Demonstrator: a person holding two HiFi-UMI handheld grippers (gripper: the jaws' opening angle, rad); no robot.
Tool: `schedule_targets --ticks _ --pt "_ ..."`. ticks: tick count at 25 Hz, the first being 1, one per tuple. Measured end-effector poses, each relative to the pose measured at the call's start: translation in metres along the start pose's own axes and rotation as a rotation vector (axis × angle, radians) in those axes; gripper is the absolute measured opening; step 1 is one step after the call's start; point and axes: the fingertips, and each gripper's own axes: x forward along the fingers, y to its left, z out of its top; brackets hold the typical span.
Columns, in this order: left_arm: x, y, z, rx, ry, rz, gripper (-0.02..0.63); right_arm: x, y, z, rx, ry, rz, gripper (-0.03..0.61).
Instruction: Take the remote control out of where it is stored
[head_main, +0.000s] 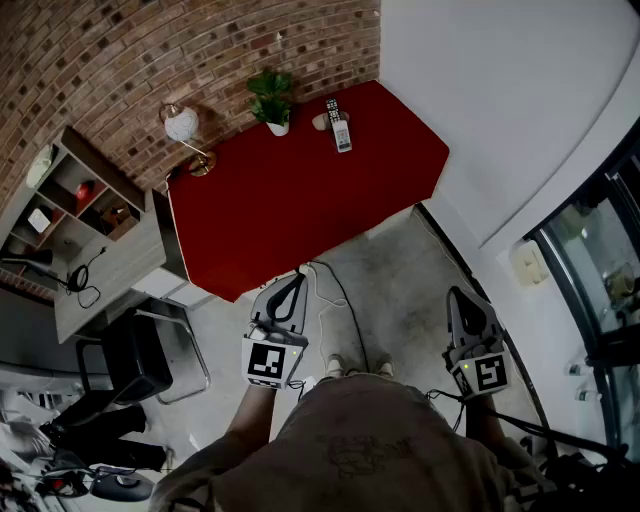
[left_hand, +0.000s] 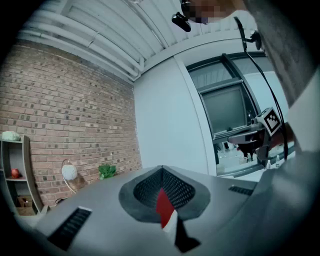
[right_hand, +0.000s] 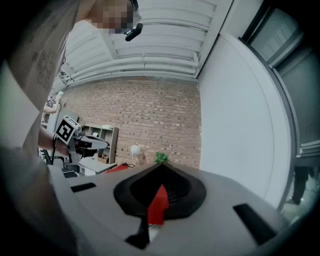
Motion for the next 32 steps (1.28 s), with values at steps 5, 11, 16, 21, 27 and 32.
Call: schedule_targets --ticks 5,11,16,21,27,32 --pt "0.003 -0.006 -0.001 -0.001 0.005 -0.005 0.011 -0.002 -0.003 -0.001 -0.004 0.003 -0.001 0.012" --pt "0.007 -0.010 0.004 0.002 -0.008 -0.008 0.011 -0.003 -0.008 -0.001 -0.007 0.002 -0.011 0.012" --pt "0.007 -0.013 0.000 -0.006 0.009 -0.004 0.011 -0.005 -0.014 0.001 0.029 -0.021 -0.011 0.012" --pt "0.008 -0.019 -0.001 -0.008 0.015 -0.004 0.011 -0.008 -0.013 -0.002 0.042 -0.016 0.000 0.012" --pt "0.013 -0.028 -0.001 -0.008 0.021 -0.005 0.011 -0.012 -0.023 -0.006 0.041 -0.010 -0.011 0.012" --pt "0.012 -0.030 -0.001 -0.004 0.024 -0.004 0.011 -0.012 -0.022 -0.010 0.027 -0.006 0.004 0.012"
